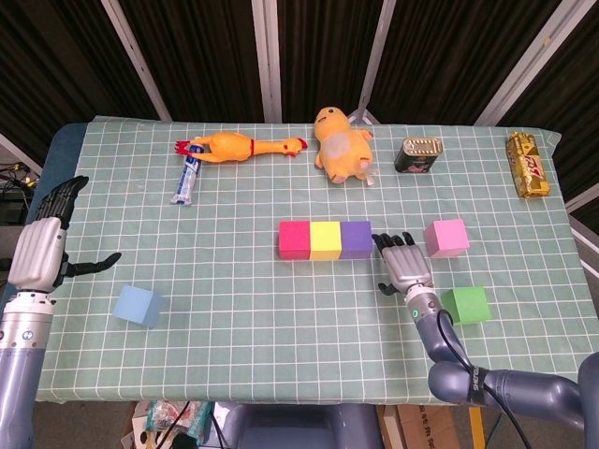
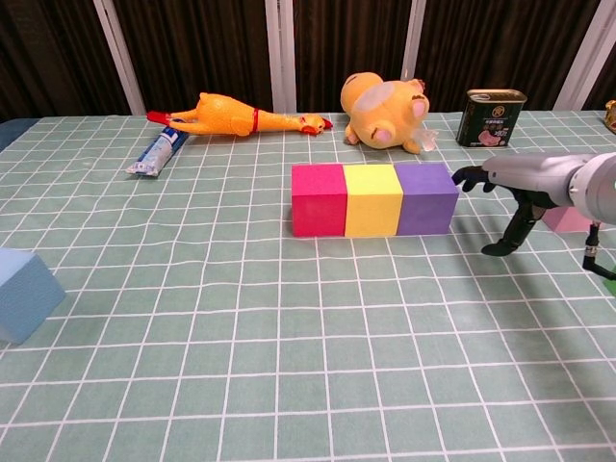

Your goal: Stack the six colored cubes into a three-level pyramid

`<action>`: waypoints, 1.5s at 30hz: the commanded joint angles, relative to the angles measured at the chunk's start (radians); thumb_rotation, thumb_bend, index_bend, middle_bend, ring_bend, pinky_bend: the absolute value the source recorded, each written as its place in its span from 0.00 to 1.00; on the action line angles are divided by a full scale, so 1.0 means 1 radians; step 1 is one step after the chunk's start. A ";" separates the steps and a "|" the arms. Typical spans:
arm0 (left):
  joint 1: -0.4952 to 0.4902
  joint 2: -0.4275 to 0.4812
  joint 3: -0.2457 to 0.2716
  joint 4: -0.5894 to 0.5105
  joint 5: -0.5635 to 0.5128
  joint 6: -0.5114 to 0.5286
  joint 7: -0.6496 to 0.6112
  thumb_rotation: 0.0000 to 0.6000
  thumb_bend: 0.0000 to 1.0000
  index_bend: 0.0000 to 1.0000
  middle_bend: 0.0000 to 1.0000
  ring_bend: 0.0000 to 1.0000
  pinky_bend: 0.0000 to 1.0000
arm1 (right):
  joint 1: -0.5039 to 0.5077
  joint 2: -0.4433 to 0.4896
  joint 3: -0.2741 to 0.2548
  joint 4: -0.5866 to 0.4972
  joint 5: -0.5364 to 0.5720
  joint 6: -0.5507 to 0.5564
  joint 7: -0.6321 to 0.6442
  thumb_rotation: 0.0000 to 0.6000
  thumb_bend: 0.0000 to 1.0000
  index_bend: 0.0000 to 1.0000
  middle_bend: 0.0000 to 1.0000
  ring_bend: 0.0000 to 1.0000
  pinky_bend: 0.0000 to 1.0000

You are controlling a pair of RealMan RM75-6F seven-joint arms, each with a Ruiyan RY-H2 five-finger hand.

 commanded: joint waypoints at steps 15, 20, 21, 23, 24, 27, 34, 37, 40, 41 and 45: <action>0.001 0.002 0.001 0.000 -0.001 -0.002 -0.002 1.00 0.07 0.00 0.04 0.00 0.05 | -0.005 -0.004 0.004 0.007 0.000 0.024 -0.002 1.00 0.31 0.02 0.13 0.09 0.01; 0.000 0.002 0.002 0.001 0.000 -0.003 -0.001 1.00 0.07 0.00 0.04 0.00 0.05 | -0.023 0.022 0.006 -0.008 -0.042 0.047 0.018 1.00 0.31 0.00 0.11 0.08 0.01; 0.000 0.002 0.002 0.001 0.000 -0.003 -0.001 1.00 0.07 0.00 0.04 0.00 0.05 | -0.027 0.028 0.007 -0.013 -0.053 0.052 0.023 1.00 0.31 0.00 0.11 0.08 0.01; 0.001 0.001 0.002 0.002 0.000 -0.003 -0.002 1.00 0.07 0.00 0.04 0.00 0.05 | -0.039 0.046 0.007 -0.029 -0.079 0.066 0.036 1.00 0.31 0.00 0.11 0.08 0.01; 0.001 0.001 0.002 0.002 0.000 -0.002 -0.003 1.00 0.07 0.00 0.04 0.00 0.05 | -0.049 0.059 0.006 -0.042 -0.097 0.076 0.048 1.00 0.31 0.00 0.11 0.08 0.01; 0.000 -0.001 0.003 0.003 0.001 -0.002 0.001 1.00 0.07 0.00 0.04 0.00 0.05 | -0.074 0.096 0.009 -0.080 -0.140 0.094 0.084 1.00 0.31 0.00 0.11 0.08 0.01; 0.002 -0.003 0.009 -0.004 0.010 0.003 0.011 1.00 0.07 0.00 0.04 0.00 0.05 | -0.114 0.181 0.005 -0.154 -0.189 0.102 0.121 1.00 0.31 0.00 0.11 0.08 0.01; 0.003 -0.002 0.009 -0.008 0.015 0.006 0.011 1.00 0.07 0.00 0.04 0.00 0.05 | -0.128 0.214 -0.003 -0.180 -0.206 0.101 0.126 1.00 0.31 0.00 0.11 0.08 0.01; 0.005 0.000 0.010 -0.010 0.020 0.009 0.009 1.00 0.07 0.00 0.04 0.00 0.05 | -0.146 0.251 -0.020 -0.204 -0.239 0.105 0.126 1.00 0.31 0.00 0.11 0.08 0.01; 0.006 0.000 0.010 -0.011 0.021 0.009 0.008 1.00 0.07 0.00 0.04 0.00 0.05 | -0.151 0.262 -0.026 -0.210 -0.249 0.105 0.126 1.00 0.31 0.00 0.11 0.08 0.01; 0.006 0.002 0.012 -0.013 0.028 0.007 0.006 1.00 0.07 0.00 0.04 0.00 0.05 | -0.169 0.302 -0.043 -0.227 -0.279 0.097 0.134 1.00 0.31 0.00 0.11 0.08 0.01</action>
